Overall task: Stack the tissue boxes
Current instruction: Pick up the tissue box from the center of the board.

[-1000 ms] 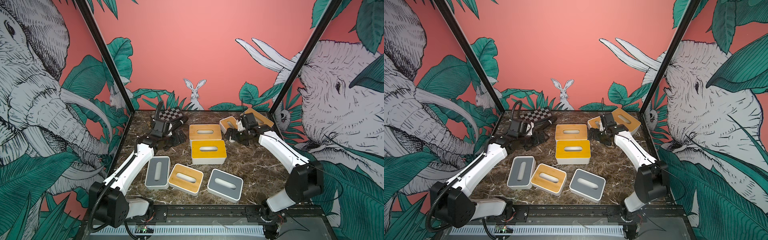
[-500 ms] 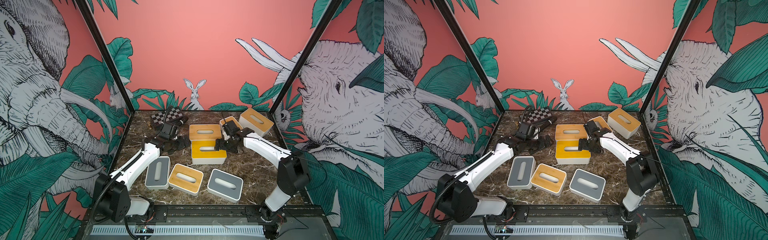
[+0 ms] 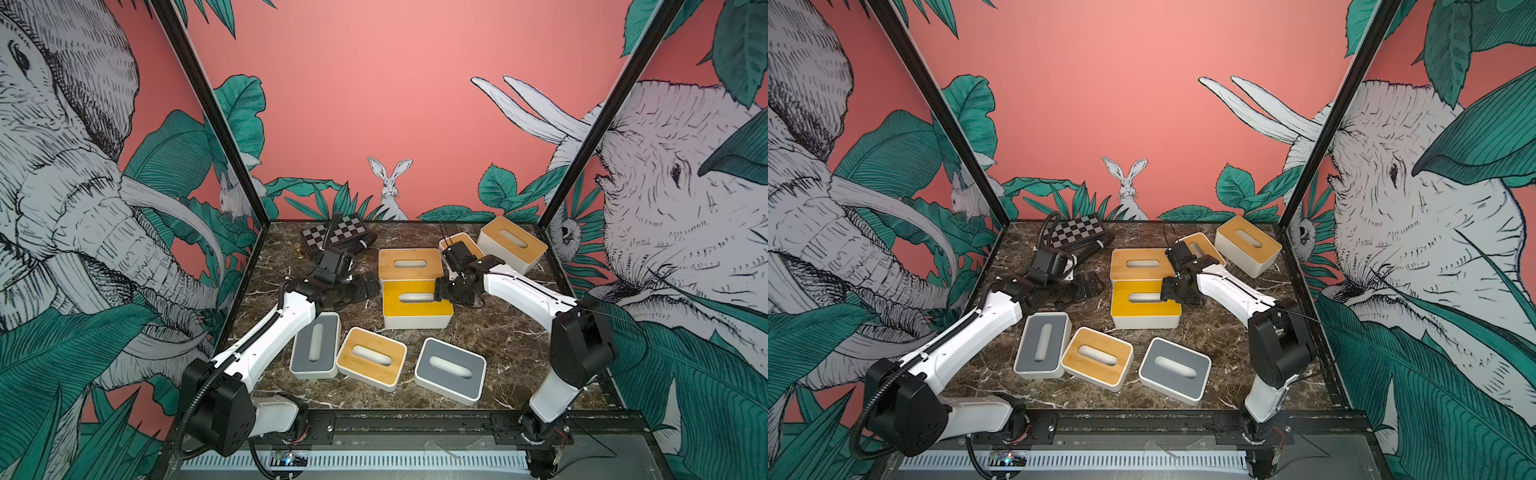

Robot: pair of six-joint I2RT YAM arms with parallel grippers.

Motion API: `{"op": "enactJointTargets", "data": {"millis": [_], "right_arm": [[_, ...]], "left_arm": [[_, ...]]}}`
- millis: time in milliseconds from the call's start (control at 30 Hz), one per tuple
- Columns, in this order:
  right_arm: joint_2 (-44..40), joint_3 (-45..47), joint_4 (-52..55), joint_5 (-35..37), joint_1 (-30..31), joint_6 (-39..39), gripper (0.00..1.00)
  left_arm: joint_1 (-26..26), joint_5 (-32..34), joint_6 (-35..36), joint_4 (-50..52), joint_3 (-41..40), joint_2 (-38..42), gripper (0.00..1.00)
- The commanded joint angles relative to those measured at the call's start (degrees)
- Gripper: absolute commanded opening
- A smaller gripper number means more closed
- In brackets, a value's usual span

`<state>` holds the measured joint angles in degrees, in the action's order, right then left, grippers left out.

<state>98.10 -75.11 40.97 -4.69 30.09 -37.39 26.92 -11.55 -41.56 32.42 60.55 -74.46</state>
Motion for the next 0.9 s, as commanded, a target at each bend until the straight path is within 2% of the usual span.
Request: {"op": "enactJointTargets", "data": {"millis": [0,400,867], "right_arm": [[0.9,-1.8,1.1,2.2,0.2,-0.4,0.71],[3.4,-2.8,2.0,3.7,0.2,-1.1,0.64],[5.2,-2.4,1.7,3.9,0.8,-1.9,0.61]], "left_arm": [[0.2,-0.6,-0.5,-1.4,-0.4,0.7,1.0],[0.2,-2.5,1.3,-4.3,-0.6,3.3,1.0],[0.2,-3.5,-2.2,-7.3,-3.9,2.3,0.99]]}}
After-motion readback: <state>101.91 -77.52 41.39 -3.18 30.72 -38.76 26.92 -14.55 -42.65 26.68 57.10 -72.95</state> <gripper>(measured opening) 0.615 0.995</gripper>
